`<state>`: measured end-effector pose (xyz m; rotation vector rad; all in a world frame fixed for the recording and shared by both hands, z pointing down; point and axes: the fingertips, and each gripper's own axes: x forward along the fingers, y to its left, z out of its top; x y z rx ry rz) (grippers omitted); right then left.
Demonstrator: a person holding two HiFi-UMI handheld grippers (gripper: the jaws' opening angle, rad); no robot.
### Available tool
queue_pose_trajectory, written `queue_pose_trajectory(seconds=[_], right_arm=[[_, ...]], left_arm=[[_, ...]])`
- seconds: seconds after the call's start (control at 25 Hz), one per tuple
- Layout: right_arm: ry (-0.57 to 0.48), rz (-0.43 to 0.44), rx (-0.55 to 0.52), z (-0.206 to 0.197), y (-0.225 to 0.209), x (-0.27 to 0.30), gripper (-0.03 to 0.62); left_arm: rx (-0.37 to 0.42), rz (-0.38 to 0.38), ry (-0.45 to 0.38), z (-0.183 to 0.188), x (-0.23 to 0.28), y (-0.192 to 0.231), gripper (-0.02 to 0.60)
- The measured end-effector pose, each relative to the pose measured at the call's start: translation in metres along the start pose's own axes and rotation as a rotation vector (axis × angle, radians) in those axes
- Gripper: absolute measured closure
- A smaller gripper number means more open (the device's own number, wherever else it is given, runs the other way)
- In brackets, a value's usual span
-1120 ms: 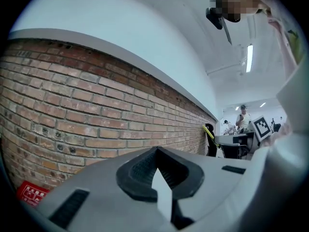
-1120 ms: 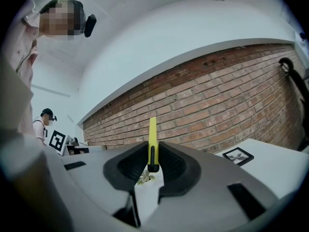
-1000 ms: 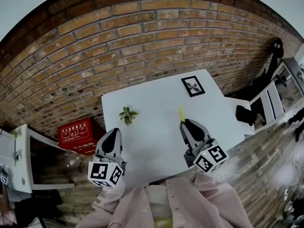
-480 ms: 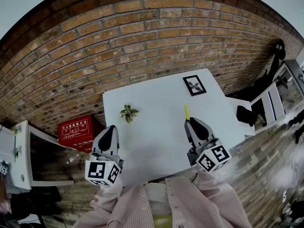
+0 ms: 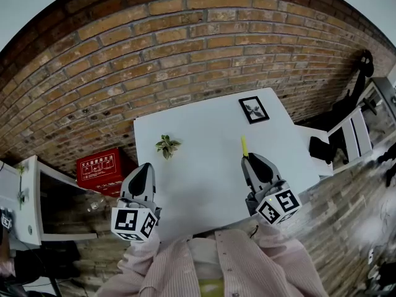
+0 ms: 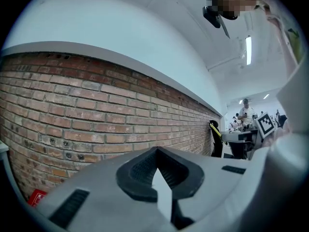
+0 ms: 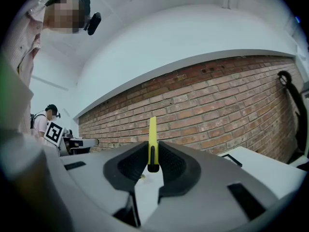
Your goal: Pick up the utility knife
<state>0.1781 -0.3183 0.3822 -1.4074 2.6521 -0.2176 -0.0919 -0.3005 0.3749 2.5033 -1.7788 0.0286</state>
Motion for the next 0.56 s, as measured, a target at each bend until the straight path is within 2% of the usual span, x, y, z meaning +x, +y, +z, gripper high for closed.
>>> queue_pose_trajectory(seconds=[0.56], right_arm=[[0.021, -0.002, 0.001, -0.0064, -0.0110, -0.0058, 0.526]], left_arm=[[0.006, 0.002, 0.028, -0.0073, 0.0051, -0.0087, 0.589]])
